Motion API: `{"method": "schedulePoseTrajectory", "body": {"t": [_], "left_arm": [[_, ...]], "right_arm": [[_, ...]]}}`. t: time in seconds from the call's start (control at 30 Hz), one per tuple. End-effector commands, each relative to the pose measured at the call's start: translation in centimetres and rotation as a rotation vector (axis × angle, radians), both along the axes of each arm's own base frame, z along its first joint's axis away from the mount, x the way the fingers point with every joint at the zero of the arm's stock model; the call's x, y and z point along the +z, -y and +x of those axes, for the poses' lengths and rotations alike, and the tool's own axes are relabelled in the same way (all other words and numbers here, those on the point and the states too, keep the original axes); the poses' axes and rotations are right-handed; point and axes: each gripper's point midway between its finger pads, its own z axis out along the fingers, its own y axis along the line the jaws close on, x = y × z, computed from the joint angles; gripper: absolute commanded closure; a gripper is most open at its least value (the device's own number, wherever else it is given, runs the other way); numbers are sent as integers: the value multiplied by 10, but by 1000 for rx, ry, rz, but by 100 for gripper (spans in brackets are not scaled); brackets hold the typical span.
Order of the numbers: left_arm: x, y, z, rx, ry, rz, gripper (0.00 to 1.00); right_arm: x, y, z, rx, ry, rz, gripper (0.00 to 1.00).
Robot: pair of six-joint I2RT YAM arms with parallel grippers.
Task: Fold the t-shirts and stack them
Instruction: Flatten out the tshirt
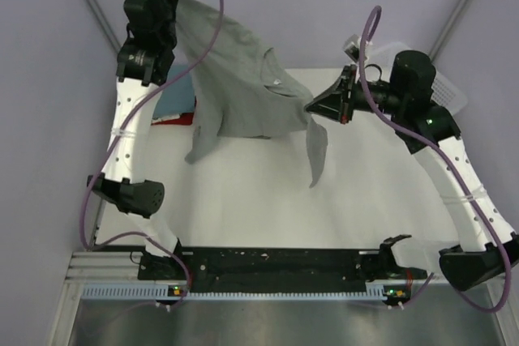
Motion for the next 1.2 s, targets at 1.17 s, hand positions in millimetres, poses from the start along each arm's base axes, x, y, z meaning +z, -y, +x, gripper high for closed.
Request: {"method": "schedulePoseTrajectory", "body": {"t": [1.17], "left_arm": [[-91, 84, 88, -2, -37, 233, 100]], "right_arm": [[-179, 30, 64, -417, -463, -49, 100]]}}
